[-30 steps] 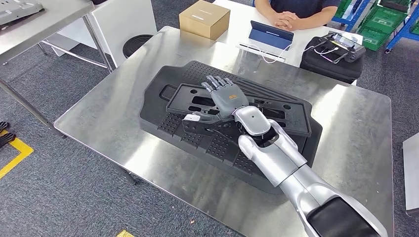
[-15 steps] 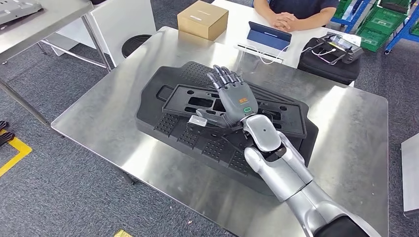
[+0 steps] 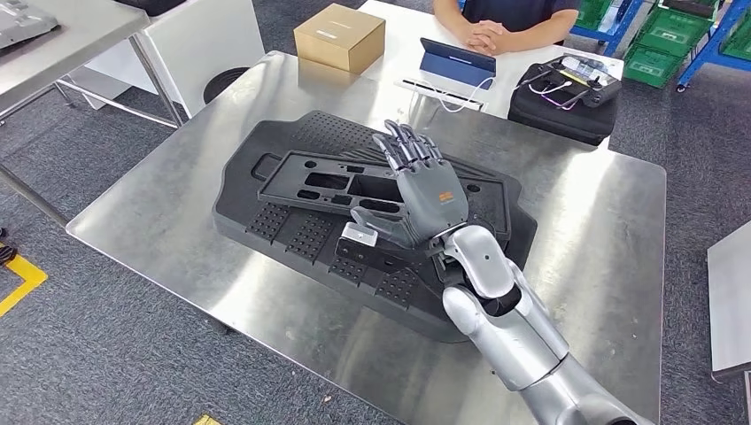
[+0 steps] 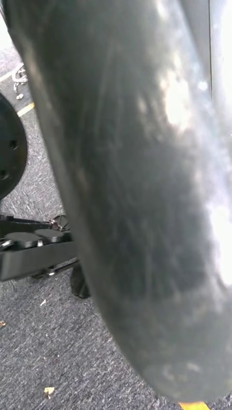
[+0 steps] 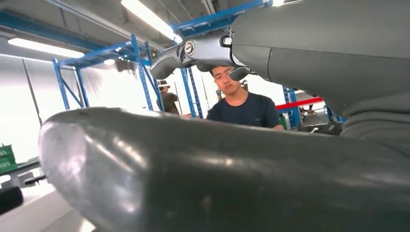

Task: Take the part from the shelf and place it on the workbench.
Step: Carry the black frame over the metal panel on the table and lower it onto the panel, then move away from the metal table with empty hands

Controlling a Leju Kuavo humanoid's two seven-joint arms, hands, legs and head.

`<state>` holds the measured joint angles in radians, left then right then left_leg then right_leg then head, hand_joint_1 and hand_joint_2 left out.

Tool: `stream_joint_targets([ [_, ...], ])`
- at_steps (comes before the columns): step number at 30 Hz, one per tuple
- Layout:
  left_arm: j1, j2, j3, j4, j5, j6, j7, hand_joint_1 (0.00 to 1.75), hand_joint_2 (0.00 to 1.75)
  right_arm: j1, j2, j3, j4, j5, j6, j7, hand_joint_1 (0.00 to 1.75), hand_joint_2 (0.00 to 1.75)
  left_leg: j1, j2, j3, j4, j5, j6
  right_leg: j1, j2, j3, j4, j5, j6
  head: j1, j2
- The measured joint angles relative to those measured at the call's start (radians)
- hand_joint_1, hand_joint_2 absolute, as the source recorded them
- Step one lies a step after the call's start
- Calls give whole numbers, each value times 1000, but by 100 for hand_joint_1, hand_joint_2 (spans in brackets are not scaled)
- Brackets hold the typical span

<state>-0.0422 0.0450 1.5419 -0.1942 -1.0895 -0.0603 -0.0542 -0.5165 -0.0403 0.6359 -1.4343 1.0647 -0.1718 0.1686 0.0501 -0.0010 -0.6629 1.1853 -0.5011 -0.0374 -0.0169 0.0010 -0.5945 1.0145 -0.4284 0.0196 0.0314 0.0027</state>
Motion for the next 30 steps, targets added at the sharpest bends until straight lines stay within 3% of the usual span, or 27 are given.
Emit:
stream_joint_targets([
  [1,-1,0,0,0,0,0,0,0,0,2,0,0,-9,0,-1,-1,0,0,-1,-1,34,-64,19,1,4,1,-4,6,-1,2,-1,0],
  [3,-2,-2,0,0,0,0,0,0,0,6,-1,-1,-24,0,-2,-2,0,87,-5,-4,63,-128,33,8,9,2,-14,13,-1,10,1,0],
  [5,-2,-3,0,0,0,-1,0,0,0,11,-3,-2,-32,0,-4,-3,0,175,-12,-6,56,-130,39,20,7,2,-19,10,5,21,3,0],
  [7,-2,-3,0,0,0,-1,0,0,0,14,-5,-2,-37,0,-5,-4,0,175,-15,-5,50,-133,48,35,4,2,-31,23,-5,28,3,0],
  [8,-2,-3,0,0,0,-1,0,0,0,15,-6,-3,-40,0,-5,-4,0,175,-15,-4,46,-134,53,43,4,1,-46,53,-25,27,5,0],
  [11,-3,-3,1,0,1,-1,0,0,0,18,-9,-3,-46,-1,-7,-6,0,175,-19,-2,31,-135,63,57,6,1,-114,222,-114,16,9,0],
  [12,-3,-3,1,0,2,-1,1,0,0,22,-10,-3,-47,-5,-8,-8,0,175,-21,-1,26,-135,67,59,6,1,-126,261,-129,16,9,0],
  [13,-3,-3,2,0,3,0,2,0,0,27,-10,-3,-48,-12,-10,-12,0,131,-23,-1,21,-135,71,60,6,1,-122,269,-131,18,9,0],
  [14,-3,-3,3,0,4,0,2,0,0,31,-10,-3,-51,-20,-12,-16,0,87,-25,-1,17,-135,75,60,8,1,-99,239,-121,21,9,0],
  [16,-4,-5,5,1,6,-1,3,0,0,35,-9,-4,-60,-37,-21,-30,0,0,-28,-1,11,-135,83,58,16,0,-16,109,-87,19,9,0],
  [18,-5,-8,6,1,6,-2,4,0,0,36,-8,-4,-73,-44,-38,-46,0,0,-28,-1,8,-136,90,50,27,-2,38,13,-63,8,9,0],
  [20,-6,-10,6,2,5,-3,4,0,0,40,-9,-4,-83,-42,-57,-61,0,0,-26,1,8,-142,100,37,34,-3,42,-4,-53,-3,10,0],
  [22,-6,-10,6,2,2,-4,4,0,0,47,-10,-4,-89,-29,-72,-75,0,0,-24,2,5,-145,102,26,25,-3,48,-22,-34,-13,11,0],
  [24,-6,-8,6,2,-1,-5,5,0,0,52,-10,-3,-95,-17,-84,-88,0,0,-25,1,-14,-96,57,17,14,-5,53,-41,-12,-23,9,0],
  [26,-5,-5,6,2,-3,-6,5,0,0,60,-11,-1,-96,-10,-89,-96,0,0,-23,-1,-54,28,-21,8,13,-7,46,-43,-3,-26,8,0],
  [27,-5,-3,6,2,-4,-6,5,0,0,65,-12,0,-96,-7,-89,-99,0,0,-22,-2,-68,82,-46,3,13,-7,43,-41,-1,-25,8,0],
  [28,-5,-2,6,2,-4,-6,5,0,0,70,-13,1,-96,-6,-90,-100,0,0,-19,-2,-70,108,-53,-3,12,-7,39,-38,1,-23,8,0],
  [29,-5,-1,6,2,-5,-6,5,0,0,73,-14,2,-96,-5,-90,-101,0,0,-14,-2,-51,91,-40,-8,9,-7,34,-33,2,-21,8,0],
  [30,-6,0,6,2,-5,-6,5,0,0,74,-15,3,-96,-4,-90,-102,0,0,-8,-1,-16,41,-16,-15,5,-7,29,-24,1,-18,8,0],
])
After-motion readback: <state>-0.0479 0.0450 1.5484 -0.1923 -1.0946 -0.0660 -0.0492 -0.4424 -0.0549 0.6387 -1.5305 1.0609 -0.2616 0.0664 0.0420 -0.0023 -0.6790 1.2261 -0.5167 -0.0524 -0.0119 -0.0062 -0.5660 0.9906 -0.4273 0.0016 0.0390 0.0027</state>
